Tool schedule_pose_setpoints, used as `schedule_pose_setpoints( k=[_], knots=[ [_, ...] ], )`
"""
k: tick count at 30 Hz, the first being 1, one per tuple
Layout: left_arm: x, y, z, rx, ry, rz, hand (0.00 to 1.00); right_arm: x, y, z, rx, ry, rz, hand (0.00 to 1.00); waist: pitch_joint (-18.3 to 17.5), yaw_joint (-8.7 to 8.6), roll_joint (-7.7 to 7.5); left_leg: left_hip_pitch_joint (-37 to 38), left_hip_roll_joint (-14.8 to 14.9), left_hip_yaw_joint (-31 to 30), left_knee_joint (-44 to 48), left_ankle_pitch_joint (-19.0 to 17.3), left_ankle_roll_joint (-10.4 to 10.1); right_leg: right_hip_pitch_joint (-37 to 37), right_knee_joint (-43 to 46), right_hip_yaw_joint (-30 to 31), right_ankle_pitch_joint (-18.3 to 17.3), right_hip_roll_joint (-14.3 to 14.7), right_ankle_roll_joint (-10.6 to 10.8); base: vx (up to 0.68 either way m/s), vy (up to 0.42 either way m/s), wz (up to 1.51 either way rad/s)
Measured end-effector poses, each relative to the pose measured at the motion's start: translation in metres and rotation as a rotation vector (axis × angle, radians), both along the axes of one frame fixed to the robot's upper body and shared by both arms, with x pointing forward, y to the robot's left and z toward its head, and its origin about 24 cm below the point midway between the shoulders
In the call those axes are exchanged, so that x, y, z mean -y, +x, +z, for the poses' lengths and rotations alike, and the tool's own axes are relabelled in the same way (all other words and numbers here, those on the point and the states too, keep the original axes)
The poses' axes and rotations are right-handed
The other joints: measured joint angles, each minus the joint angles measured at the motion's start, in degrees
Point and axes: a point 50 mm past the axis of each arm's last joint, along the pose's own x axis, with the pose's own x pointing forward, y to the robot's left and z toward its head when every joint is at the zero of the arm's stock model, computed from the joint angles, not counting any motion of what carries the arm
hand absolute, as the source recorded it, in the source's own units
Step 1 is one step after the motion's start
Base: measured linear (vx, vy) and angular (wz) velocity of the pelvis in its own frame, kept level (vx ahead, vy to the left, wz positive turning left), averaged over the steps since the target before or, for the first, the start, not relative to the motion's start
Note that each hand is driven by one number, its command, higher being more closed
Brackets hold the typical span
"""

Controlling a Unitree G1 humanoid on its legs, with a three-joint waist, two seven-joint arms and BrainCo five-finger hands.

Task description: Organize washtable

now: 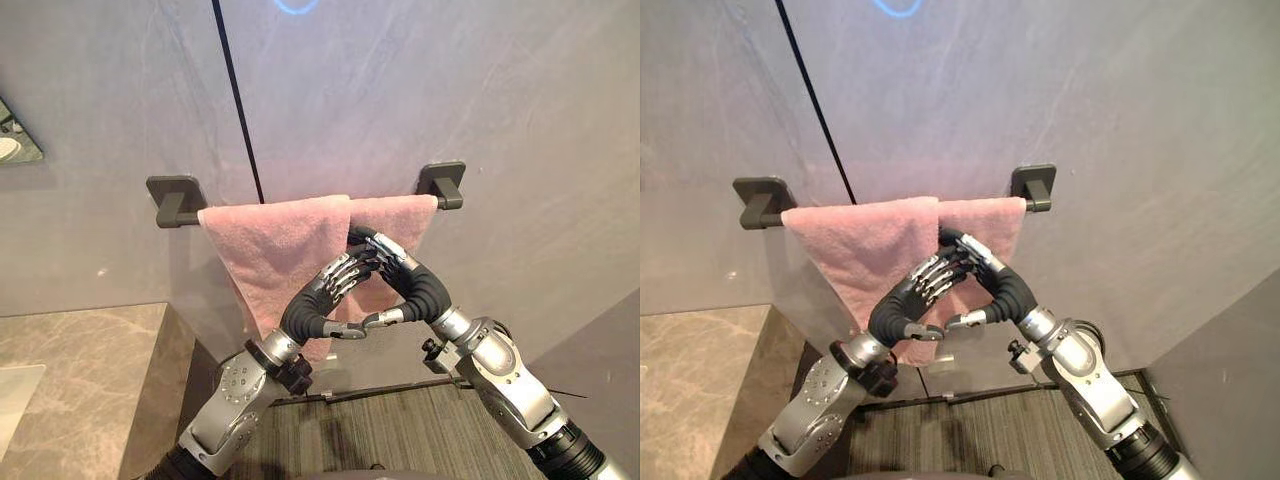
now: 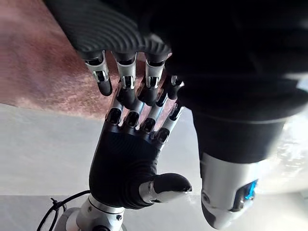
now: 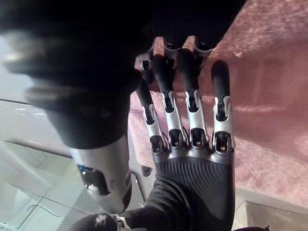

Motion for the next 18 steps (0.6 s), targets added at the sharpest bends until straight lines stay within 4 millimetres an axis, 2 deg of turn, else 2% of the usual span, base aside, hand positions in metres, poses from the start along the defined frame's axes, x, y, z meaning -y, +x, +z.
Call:
schedule_pose_setpoints(
  k=[8,18],
  knots=[
    [-0.011,0.011,-0.008,-0.017,0.039,0.107,0.00,-0.009,0.000,-0.018,-0.040,-0.038,-0.005,0.00,0.20,0.04,-0.33,-0.54,-0.02,-0.32,-0.17,0.00,0.00,0.04,-0.57,-0.38,0.01,0.00,-0.01,-0.01,-0.003,0.01],
    [-0.022,0.022,-0.014,-0.016,0.068,0.245,0.00,-0.017,-0.002,-0.027,-0.071,-0.036,0.002,0.00,0.23,0.26,-0.38,-0.57,-0.04,-0.75,-0.21,0.00,0.00,0.00,-0.75,-0.84,0.01,0.09,-0.02,-0.01,-0.006,0.02]
  ],
)
